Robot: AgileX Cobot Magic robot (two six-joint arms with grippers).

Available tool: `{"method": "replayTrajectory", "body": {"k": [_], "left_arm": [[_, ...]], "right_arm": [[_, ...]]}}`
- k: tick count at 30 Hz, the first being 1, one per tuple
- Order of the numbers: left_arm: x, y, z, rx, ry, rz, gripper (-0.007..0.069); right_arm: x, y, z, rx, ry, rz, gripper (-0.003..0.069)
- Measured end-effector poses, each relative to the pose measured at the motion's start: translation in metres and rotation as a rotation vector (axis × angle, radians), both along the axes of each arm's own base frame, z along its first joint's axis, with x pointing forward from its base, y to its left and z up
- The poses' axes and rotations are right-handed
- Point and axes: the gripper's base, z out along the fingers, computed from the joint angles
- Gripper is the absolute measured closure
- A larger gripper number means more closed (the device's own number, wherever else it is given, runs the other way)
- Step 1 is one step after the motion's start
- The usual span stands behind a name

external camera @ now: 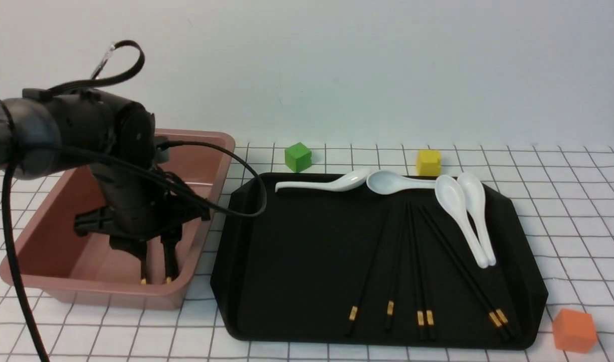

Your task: On white black tablecloth take chopsticks from black tray and put them in box.

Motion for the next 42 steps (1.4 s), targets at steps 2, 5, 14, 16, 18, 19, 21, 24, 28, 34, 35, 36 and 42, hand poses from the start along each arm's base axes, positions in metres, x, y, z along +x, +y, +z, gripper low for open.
{"method": "replayTrajectory", "body": {"k": [2,5,14,16,18,19,21,24,28,34,35,36,42], "left_arm": [[-0.008,0.001,0.014,0.016,-0.004,-0.016,0.0340],[-0.033,0.007,0.034,0.028,-0.018,-0.052,0.0461],[-0.187,0.038,0.054,-0.246,-0.515,-0.037,0.0637],[-0.213,0.044,0.048,-0.317,-0.624,-0.009,0.0637],[-0.224,0.047,0.044,-0.339,-0.663,0.000,0.0637],[-0.229,0.048,0.043,-0.344,-0.687,-0.002,0.0637],[-0.231,0.050,0.043,-0.331,-0.713,-0.018,0.0637],[-0.230,0.050,0.045,-0.301,-0.754,-0.049,0.0637],[-0.229,0.050,0.047,-0.295,-0.781,-0.062,0.0637],[-0.229,0.050,0.047,-0.293,-0.782,-0.064,0.0637],[-0.229,0.050,0.047,-0.293,-0.782,-0.064,0.0637],[-0.229,0.050,0.047,-0.293,-0.782,-0.064,0.0637],[-0.230,0.051,0.048,-0.292,-0.789,-0.066,0.0637]], "right_arm": [[0.000,0.000,0.000,0.000,0.000,0.000,0.0419],[0.000,0.000,0.000,0.000,0.000,0.000,0.0419],[0.000,0.000,0.000,0.000,0.000,0.000,0.0419],[0.000,0.000,0.000,0.000,0.000,0.000,0.0419],[0.000,0.000,0.000,0.000,0.000,0.000,0.0419],[0.000,0.000,0.000,0.000,0.000,0.000,0.0419],[0.000,0.000,0.000,0.000,0.000,0.000,0.0419],[0.000,0.000,0.000,0.000,0.000,0.000,0.0419],[0.000,0.000,0.000,0.000,0.000,0.000,0.0419],[0.000,0.000,0.000,0.000,0.000,0.000,0.0419],[0.000,0.000,0.000,0.000,0.000,0.000,0.0419],[0.000,0.000,0.000,0.000,0.000,0.000,0.0419],[0.000,0.000,0.000,0.000,0.000,0.000,0.0419]]}}
